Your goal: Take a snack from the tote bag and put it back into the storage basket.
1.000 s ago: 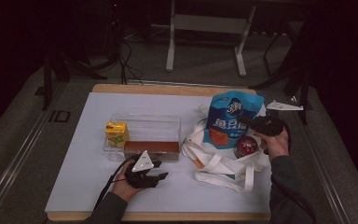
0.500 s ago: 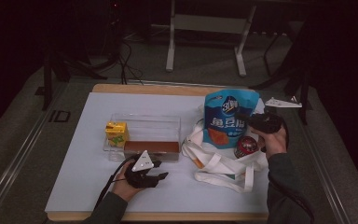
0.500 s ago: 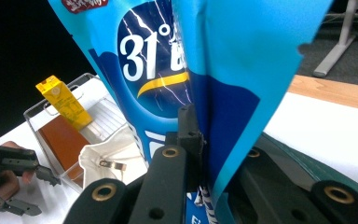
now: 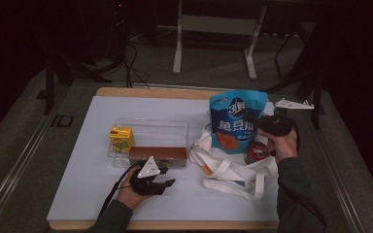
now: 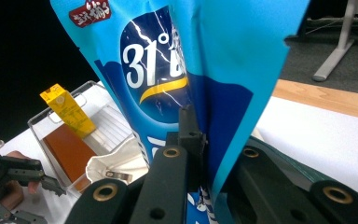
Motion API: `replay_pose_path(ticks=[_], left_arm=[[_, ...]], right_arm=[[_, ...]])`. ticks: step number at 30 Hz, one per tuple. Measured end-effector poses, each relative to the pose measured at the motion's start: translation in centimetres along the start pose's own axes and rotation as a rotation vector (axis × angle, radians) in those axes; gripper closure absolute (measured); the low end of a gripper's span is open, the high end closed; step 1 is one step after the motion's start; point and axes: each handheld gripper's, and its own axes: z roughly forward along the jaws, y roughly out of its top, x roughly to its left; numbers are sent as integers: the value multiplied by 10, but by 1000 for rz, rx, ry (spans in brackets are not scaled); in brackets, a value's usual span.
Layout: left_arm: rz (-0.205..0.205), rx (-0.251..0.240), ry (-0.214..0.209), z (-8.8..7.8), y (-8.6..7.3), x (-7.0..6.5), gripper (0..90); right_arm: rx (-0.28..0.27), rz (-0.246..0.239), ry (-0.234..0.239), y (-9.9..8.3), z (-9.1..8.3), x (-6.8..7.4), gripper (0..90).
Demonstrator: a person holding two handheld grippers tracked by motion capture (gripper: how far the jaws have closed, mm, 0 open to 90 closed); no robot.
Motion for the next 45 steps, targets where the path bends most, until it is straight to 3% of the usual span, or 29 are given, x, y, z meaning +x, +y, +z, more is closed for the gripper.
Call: replay_pose_path(ticks=[22,30,45], left_arm=[[-15,-4,-9,0,0,2,480],[-15,-3,-9,0,0,2,480],[-20,-6,-12,0,0,2,480]], right_arm=[[-58,-22,38,31,-11,19,881],[-90,-2,91,38,-16,25,882],[-103,-1,142,46,-15,37,882]])
